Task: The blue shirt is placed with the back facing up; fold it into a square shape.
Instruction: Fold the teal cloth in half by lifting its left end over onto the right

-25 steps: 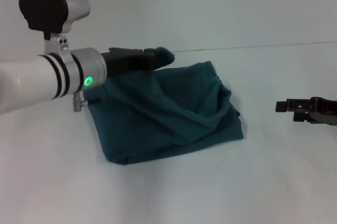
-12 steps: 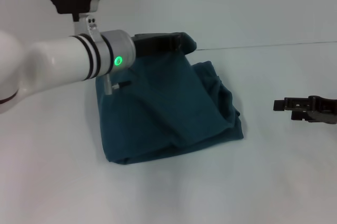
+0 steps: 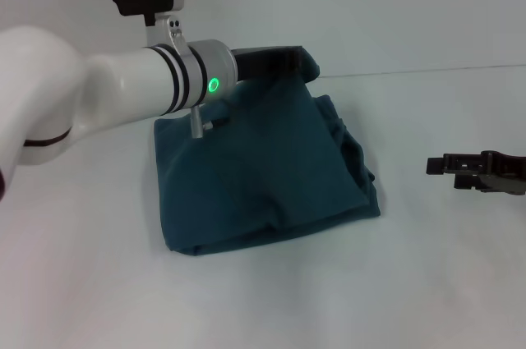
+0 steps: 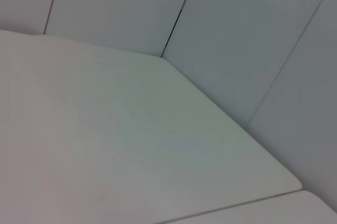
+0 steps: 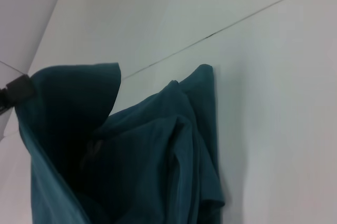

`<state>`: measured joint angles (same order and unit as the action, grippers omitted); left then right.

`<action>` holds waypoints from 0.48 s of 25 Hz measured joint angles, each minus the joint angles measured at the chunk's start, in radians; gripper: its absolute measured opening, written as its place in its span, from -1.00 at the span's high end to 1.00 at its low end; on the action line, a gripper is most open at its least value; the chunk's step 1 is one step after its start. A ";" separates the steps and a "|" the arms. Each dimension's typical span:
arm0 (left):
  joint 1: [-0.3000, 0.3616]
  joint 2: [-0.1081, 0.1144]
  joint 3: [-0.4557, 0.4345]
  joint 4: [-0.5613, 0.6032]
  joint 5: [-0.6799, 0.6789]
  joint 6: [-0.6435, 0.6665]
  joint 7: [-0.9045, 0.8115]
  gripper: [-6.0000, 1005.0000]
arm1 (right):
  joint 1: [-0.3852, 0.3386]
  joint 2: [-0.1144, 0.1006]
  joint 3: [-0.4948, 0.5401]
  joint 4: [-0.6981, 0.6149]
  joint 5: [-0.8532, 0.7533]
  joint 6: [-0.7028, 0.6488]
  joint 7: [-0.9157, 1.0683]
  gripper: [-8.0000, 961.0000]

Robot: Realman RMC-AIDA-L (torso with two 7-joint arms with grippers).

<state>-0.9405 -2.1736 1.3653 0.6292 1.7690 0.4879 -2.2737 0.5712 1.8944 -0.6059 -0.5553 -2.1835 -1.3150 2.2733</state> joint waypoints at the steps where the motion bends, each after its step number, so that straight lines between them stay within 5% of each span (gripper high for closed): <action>1: -0.010 0.000 0.000 -0.010 -0.005 -0.008 0.000 0.93 | 0.000 0.000 0.000 0.000 0.000 0.000 0.000 -0.82; 12: -0.081 -0.002 0.004 -0.082 -0.037 -0.040 -0.001 0.91 | 0.004 0.005 0.000 0.000 -0.010 -0.001 0.000 -0.82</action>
<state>-1.0216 -2.1755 1.3692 0.5476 1.7319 0.4474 -2.2748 0.5753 1.8994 -0.6060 -0.5552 -2.1930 -1.3163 2.2734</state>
